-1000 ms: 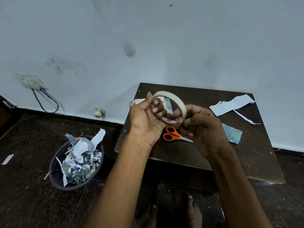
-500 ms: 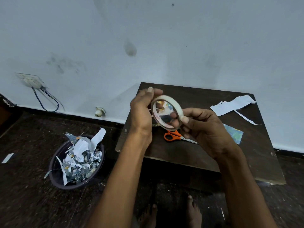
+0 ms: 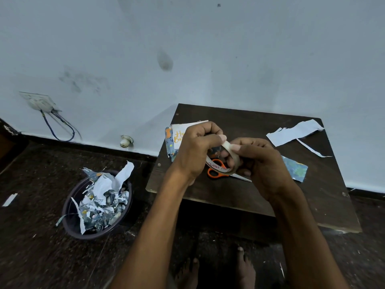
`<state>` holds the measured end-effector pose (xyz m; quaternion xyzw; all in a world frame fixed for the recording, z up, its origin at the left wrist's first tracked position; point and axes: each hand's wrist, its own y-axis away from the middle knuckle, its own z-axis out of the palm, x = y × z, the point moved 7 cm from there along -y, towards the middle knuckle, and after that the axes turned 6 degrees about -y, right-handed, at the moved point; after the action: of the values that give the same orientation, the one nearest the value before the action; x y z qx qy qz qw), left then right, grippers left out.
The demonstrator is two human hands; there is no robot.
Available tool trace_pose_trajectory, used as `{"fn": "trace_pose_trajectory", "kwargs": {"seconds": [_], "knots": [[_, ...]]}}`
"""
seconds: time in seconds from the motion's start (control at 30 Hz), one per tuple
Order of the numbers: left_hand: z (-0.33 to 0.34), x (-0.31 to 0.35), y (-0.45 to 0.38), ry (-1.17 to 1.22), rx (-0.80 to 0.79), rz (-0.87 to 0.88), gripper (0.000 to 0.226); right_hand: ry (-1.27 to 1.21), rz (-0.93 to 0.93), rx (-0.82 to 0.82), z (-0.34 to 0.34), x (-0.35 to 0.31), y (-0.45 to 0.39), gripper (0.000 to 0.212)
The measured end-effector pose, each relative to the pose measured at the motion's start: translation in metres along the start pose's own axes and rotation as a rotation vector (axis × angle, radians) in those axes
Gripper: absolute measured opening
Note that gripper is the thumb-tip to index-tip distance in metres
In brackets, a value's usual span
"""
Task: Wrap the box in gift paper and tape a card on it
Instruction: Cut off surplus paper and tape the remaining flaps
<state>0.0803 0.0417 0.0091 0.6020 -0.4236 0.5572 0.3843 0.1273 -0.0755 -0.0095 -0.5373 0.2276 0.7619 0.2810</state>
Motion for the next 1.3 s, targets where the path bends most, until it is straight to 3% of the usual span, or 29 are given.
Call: {"fn": "trace_pose_trajectory", "kwargs": {"seconds": [0.2,0.4,0.5,0.6,0.73,0.87,1.03,1.17,1.3], "knots": [[-0.006,-0.006,0.000,0.157,0.082,-0.110,0.015,0.019,0.008,-0.016,-0.005,-0.002,0.001,0.022],[0.012,-0.006,0.008,0.063,-0.149,-0.190,0.021,0.169,-0.071,0.114,-0.019,-0.007,0.000,0.027],[0.018,-0.006,0.009,0.136,-0.203,-0.203,0.023,0.142,-0.100,0.133,-0.017,-0.008,0.000,0.030],[0.018,-0.005,0.009,0.208,-0.235,-0.186,0.023,0.044,-0.100,0.250,-0.024,-0.009,0.000,0.025],[0.016,0.000,0.007,0.148,-0.231,-0.127,0.026,-0.115,-0.084,0.325,-0.030,-0.009,0.000,0.025],[0.012,0.003,0.005,-0.059,-0.141,-0.054,0.031,0.129,-0.175,0.277,-0.030,-0.012,-0.004,0.023],[0.016,0.001,0.003,-0.107,-0.148,-0.043,0.029,0.276,-0.297,0.238,-0.022,-0.017,-0.005,0.031],[0.019,0.001,0.004,-0.092,-0.179,-0.051,0.030,0.160,-0.245,0.212,-0.016,-0.009,-0.006,0.039],[0.024,0.002,0.007,0.012,-0.261,-0.093,0.029,-0.065,-0.219,0.343,-0.026,-0.008,-0.006,0.028]]}}
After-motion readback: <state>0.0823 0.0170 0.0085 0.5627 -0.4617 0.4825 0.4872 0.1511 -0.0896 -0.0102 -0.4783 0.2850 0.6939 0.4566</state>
